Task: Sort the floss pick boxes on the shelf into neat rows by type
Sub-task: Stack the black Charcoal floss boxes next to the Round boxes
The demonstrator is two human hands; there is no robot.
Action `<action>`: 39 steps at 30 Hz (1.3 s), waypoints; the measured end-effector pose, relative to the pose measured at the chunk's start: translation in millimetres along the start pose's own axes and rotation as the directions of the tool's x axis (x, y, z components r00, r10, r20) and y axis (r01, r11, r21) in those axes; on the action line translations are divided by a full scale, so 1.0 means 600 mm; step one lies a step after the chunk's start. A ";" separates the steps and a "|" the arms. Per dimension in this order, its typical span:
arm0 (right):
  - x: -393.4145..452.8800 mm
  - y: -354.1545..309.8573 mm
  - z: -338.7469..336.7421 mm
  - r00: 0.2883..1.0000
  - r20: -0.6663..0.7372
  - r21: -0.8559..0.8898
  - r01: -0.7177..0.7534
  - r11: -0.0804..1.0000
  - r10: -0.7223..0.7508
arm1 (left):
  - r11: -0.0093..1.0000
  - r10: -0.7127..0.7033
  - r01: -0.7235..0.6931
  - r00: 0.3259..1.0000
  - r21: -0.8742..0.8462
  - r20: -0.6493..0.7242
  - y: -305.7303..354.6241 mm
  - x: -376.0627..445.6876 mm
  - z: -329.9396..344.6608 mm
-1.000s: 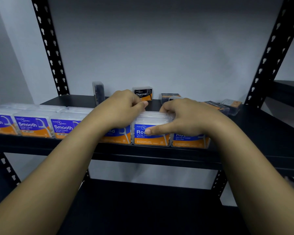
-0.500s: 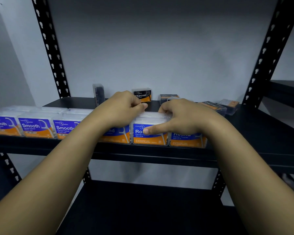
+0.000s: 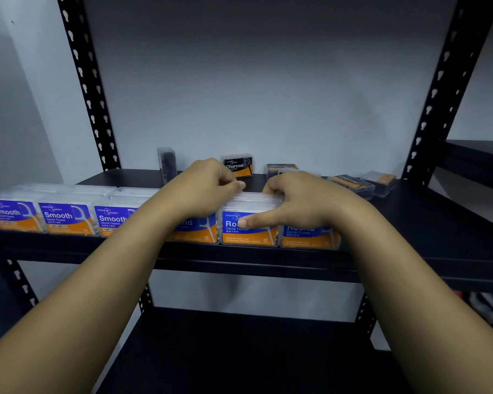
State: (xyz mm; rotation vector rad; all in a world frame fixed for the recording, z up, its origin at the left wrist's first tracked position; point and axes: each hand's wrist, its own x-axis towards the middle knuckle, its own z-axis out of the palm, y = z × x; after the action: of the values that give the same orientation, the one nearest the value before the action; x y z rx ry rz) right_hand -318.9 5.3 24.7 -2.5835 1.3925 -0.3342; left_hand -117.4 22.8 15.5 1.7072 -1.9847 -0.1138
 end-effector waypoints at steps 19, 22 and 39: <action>0.055 0.014 -0.120 0.999 0.015 -0.042 -0.034 0.999 0.035 | 0.983 -0.053 0.025 0.987 0.183 0.149 0.042 0.089 -0.088; 0.080 0.025 -0.138 0.990 0.088 -0.072 -0.101 0.992 0.107 | 0.973 -0.136 0.070 0.944 0.221 0.301 0.045 0.119 -0.098; 0.137 0.079 -0.161 0.915 0.212 -0.132 -0.322 0.937 0.344 | 0.919 -0.270 0.051 0.804 0.391 0.530 0.066 0.211 -0.090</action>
State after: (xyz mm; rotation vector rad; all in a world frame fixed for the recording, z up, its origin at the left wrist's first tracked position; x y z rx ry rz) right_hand -340.3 -95.0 113.2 -2.2984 1.7531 0.0863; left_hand -139.2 -74.3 118.7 2.2950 -2.3932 -0.3950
